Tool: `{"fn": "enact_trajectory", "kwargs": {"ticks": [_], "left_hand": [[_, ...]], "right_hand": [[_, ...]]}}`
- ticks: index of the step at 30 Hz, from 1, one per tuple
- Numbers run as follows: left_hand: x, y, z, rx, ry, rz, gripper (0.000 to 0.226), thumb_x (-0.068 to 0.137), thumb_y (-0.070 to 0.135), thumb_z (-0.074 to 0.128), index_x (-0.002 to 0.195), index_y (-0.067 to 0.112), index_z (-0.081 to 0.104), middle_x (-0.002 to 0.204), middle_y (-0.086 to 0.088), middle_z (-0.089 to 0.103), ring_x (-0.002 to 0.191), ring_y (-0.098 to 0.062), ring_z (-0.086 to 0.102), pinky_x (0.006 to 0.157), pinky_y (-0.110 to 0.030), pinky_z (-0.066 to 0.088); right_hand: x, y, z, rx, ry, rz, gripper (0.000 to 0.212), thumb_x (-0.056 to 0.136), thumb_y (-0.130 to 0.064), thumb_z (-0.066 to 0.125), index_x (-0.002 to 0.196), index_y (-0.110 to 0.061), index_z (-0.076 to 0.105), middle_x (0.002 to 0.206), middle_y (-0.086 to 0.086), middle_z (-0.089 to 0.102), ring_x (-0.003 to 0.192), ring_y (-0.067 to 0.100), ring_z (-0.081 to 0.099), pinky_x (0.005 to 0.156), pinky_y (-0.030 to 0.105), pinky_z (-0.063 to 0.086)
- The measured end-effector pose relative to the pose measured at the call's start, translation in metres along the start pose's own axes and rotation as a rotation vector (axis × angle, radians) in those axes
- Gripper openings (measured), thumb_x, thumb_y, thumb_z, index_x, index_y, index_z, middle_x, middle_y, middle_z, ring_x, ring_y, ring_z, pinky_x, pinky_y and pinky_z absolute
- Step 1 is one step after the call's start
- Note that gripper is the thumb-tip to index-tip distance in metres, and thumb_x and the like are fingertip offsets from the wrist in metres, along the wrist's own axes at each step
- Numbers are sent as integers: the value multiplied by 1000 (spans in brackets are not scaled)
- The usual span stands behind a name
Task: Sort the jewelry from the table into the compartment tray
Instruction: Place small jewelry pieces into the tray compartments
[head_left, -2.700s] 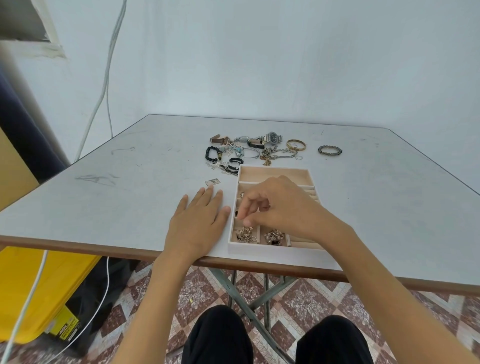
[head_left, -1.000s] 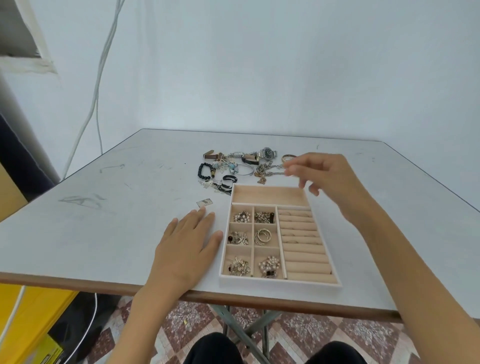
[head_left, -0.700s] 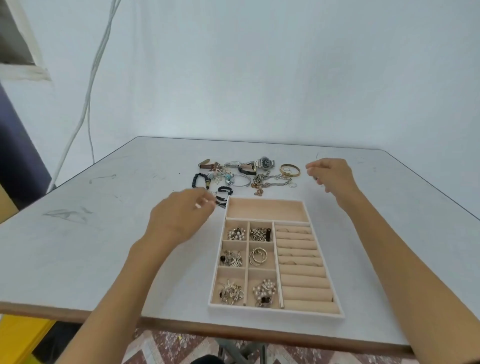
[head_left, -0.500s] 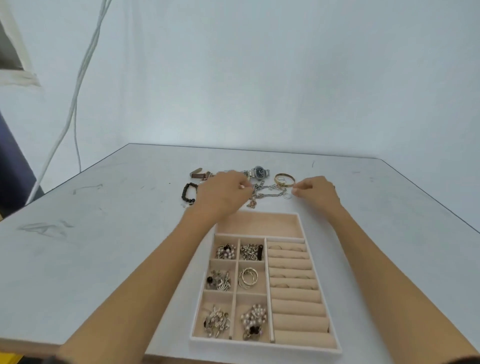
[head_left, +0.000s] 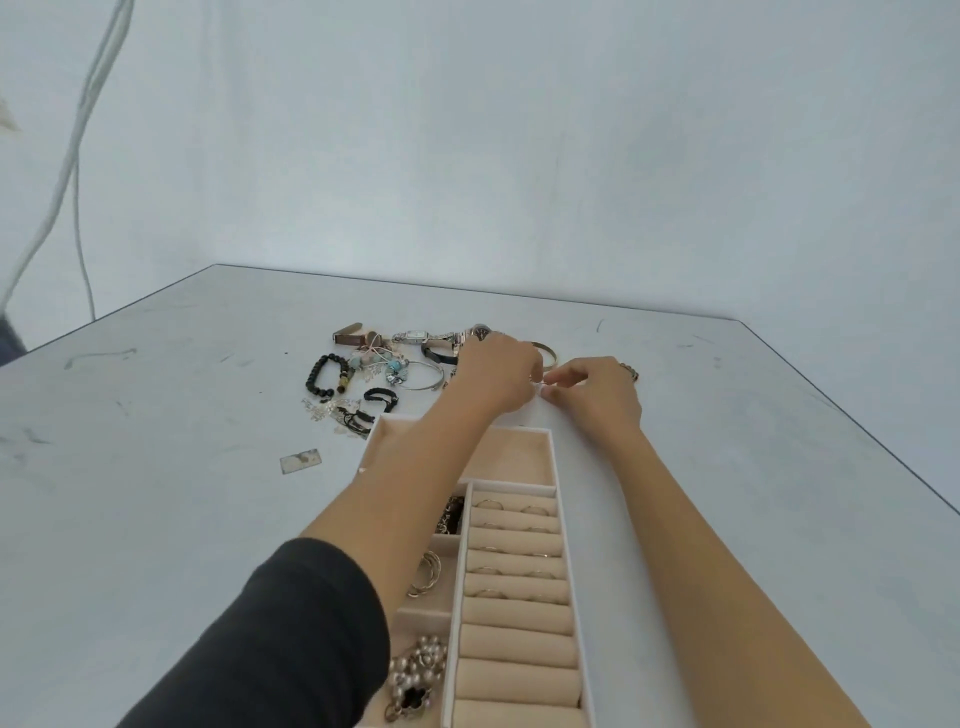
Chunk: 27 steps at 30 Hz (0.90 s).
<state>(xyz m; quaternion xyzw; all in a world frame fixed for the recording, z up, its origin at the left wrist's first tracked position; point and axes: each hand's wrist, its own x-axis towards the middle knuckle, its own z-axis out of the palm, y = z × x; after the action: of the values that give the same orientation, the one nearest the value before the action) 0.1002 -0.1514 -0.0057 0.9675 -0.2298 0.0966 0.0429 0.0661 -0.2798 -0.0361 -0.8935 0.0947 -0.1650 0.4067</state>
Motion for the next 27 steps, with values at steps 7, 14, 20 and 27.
{"fn": "enact_trajectory", "kwargs": {"ticks": [7, 14, 20, 27], "left_hand": [[8, -3, 2, -185, -36, -52, 16, 85, 29, 62, 100, 33, 68, 112, 4, 66, 110, -18, 56, 78, -29, 37], [8, -7, 6, -227, -30, -100, 13, 88, 26, 53, 93, 22, 64, 108, -1, 65, 106, -23, 58, 78, -30, 38], [-6, -20, -10, -237, 41, -105, 16, 90, 35, 48, 98, 30, 61, 112, 3, 63, 104, -22, 56, 85, -34, 38], [-88, -42, -46, -714, 305, -48, 16, 89, 34, 61, 86, 21, 70, 81, 13, 67, 80, -13, 61, 72, -27, 46]], "right_hand": [[-2, 1, -2, 86, 13, 16, 12, 72, -20, 77, 81, -27, 72, 81, -12, 69, 81, 6, 62, 61, 22, 37], [-4, 5, -4, 202, 30, 42, 14, 68, -22, 79, 80, -27, 73, 77, -10, 69, 76, 5, 62, 68, 24, 41], [-6, 5, -8, 289, 32, 11, 12, 65, -19, 82, 68, -27, 72, 81, 9, 72, 73, 14, 62, 78, 37, 50], [-15, -17, -27, 361, 32, -64, 8, 72, -13, 80, 79, -14, 75, 68, 2, 67, 52, 10, 51, 62, 22, 46]]}}
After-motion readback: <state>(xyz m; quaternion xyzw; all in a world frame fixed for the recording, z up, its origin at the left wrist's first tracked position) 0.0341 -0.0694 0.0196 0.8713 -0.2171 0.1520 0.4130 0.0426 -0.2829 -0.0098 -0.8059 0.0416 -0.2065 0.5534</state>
